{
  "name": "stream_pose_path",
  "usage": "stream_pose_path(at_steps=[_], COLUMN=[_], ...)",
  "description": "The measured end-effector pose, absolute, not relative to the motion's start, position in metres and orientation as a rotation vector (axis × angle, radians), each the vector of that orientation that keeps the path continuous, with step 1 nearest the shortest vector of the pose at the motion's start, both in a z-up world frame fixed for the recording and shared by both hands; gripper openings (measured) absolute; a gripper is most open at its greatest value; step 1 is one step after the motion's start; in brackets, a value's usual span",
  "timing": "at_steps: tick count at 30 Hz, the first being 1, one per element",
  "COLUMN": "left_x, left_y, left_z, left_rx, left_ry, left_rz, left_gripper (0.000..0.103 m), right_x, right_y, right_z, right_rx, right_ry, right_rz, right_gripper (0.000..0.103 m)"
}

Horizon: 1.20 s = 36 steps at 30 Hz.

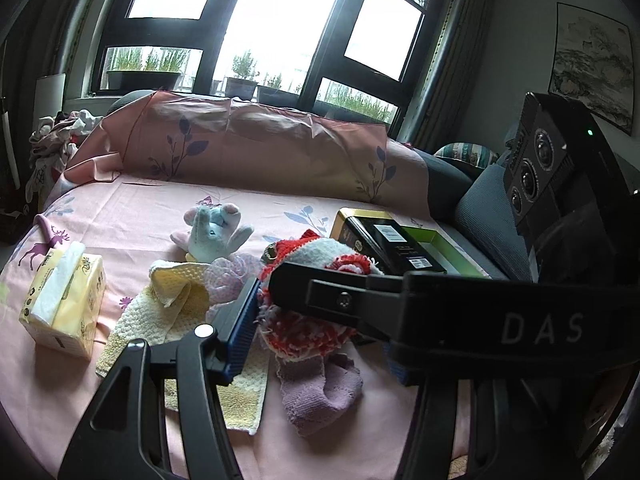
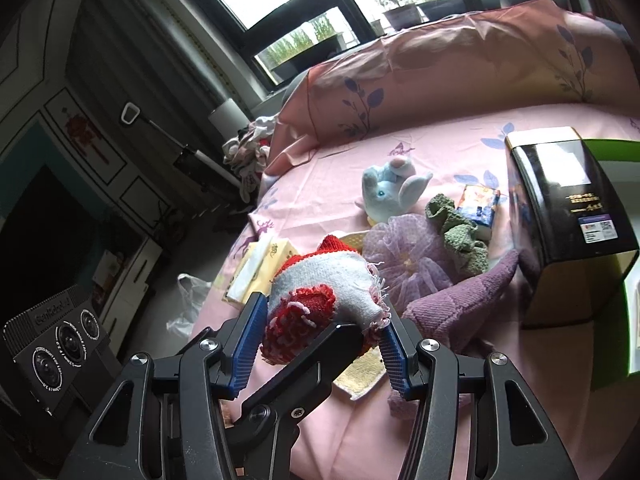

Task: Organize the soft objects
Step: 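Carry the knitted ball with the right tool and release it into the green box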

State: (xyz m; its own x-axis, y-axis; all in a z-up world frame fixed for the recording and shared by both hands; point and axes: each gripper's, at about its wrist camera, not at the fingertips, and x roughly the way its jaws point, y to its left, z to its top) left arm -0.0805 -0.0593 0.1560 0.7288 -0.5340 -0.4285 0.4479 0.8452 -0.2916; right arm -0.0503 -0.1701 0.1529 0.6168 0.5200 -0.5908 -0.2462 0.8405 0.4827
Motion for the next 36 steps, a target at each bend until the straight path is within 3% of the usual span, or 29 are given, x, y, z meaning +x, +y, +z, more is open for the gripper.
stream_pose_path(at_steps=[16, 36], left_x=[-0.075, -0.057], left_y=[-0.173, -0.291], left_z=[0.180, 0.148], left_rx=[-0.069, 0.105], left_ry=[0.549, 0.696], left_rz=[-0.810, -0.957], left_gripper=[0.053, 0.054], right_x=[-0.091, -0.106], right_y=[-0.286, -0.396], right_z=[0.174, 0.122], right_rx=[0.529, 0.822], right_ry=[0.602, 0.607], right_rz=[0.225, -0.024], right_gripper=[0.057, 0.057])
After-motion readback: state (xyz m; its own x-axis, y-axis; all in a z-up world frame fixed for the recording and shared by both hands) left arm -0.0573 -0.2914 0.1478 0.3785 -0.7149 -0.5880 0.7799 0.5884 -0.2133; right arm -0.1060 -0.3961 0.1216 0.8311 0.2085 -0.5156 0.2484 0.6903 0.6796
